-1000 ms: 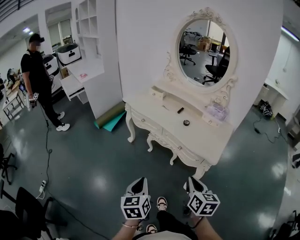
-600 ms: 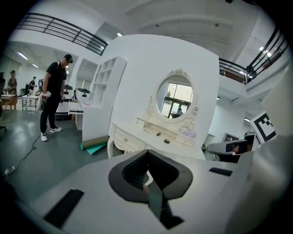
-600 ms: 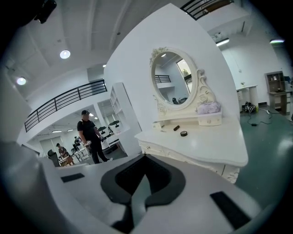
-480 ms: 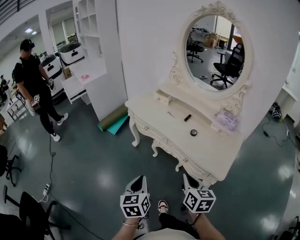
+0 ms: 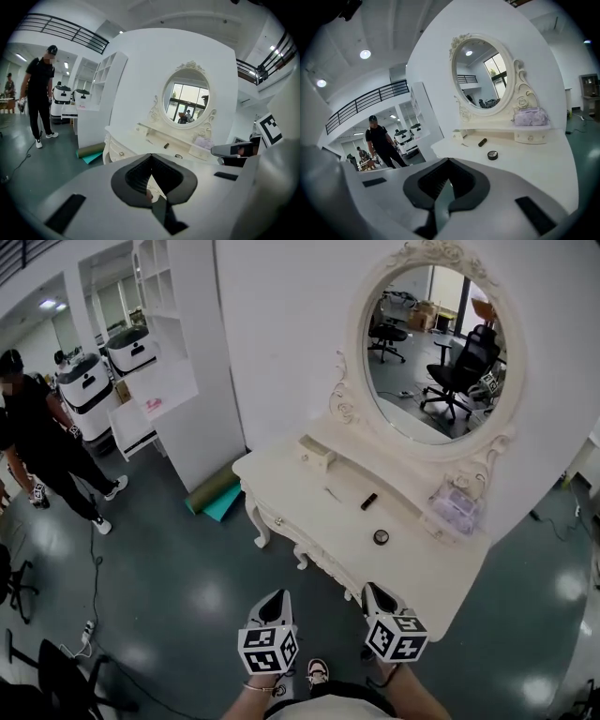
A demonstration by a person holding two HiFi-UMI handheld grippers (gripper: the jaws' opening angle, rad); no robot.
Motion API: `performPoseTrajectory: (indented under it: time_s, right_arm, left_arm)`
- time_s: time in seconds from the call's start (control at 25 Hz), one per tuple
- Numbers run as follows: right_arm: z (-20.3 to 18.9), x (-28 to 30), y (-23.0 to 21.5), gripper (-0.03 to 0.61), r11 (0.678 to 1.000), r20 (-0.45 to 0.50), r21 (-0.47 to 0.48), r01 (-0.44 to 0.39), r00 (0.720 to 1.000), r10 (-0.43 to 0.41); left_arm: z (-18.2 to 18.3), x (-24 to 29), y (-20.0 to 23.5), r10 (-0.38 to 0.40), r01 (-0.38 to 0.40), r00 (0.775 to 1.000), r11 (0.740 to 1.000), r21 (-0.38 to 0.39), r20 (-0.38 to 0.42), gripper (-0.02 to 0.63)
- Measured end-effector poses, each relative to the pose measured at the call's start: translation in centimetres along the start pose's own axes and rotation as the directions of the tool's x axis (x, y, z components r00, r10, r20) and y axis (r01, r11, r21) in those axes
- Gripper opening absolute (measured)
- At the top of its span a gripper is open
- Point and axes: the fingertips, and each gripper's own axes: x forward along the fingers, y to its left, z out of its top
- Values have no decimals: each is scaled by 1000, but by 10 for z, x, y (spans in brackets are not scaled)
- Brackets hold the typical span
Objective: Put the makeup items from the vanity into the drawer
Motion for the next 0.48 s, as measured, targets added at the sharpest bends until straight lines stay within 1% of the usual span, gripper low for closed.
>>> performPoseTrajectory:
  time_s: [0.32,0.48]
  right_arm:
    - [28,55,-30,17,1000,-11,26,5,1000,-5]
    - [34,76,-37,16,999,-23,29,22,1000,-22]
  left_arm:
    - [28,65,-2,-11,11,1000,999,37,-18,6]
    - [36,89,6,-18,19,999,999,27,-31,6]
